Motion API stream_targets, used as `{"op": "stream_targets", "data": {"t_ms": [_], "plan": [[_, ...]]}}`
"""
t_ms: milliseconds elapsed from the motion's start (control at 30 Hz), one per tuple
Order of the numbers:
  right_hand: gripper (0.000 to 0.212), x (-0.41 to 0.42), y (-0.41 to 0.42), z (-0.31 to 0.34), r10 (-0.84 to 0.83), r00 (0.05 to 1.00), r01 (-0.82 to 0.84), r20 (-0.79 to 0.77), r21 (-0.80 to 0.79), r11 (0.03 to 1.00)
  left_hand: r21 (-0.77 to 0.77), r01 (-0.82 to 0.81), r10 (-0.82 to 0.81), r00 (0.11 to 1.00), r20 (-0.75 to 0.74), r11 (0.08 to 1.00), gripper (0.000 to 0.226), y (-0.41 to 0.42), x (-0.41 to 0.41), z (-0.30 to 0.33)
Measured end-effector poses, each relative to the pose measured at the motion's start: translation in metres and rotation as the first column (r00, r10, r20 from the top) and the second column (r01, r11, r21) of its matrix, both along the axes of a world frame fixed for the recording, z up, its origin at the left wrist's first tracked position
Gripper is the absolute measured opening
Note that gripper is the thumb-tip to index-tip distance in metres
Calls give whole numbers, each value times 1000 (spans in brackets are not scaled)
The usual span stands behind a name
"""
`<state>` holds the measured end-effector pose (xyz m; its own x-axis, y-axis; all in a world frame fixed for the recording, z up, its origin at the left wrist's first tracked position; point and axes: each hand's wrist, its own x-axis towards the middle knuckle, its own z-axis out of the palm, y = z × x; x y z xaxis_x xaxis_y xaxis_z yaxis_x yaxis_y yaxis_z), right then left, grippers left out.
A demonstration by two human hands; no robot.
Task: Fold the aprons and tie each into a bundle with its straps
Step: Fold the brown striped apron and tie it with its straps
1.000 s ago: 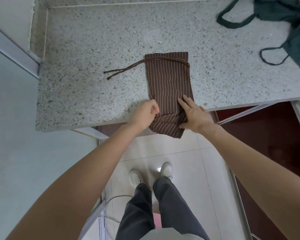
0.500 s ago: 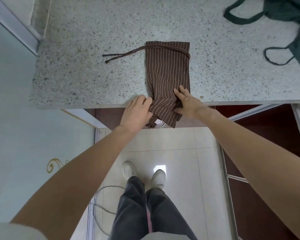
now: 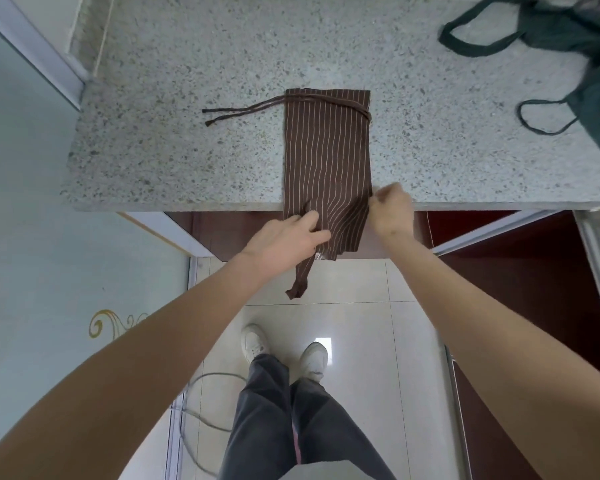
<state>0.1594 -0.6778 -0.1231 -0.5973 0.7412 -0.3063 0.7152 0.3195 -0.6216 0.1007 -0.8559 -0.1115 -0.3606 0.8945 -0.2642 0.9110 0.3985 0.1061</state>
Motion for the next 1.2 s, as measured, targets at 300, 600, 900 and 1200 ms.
{"op": "stream_targets", "data": {"t_ms": [300,600,900,1200], "plan": [[26,15,-12,-10,-240,966,207,92,-832,514,384,-208,183,978,101,900,20,-5,6,-3],[11,17,8,2,-257,966,156,-37,-708,689,181,-354,292,909,297,917,41,2,-20,-10],[20,14,8,-13,-105,993,70,-54,-454,888,176,-333,325,943,73,926,41,17,-40,-27],[12,-5,19,-4,1,983,-8,-186,-39,999,85,-352,345,935,86,932,68,29,-50,-27]]}}
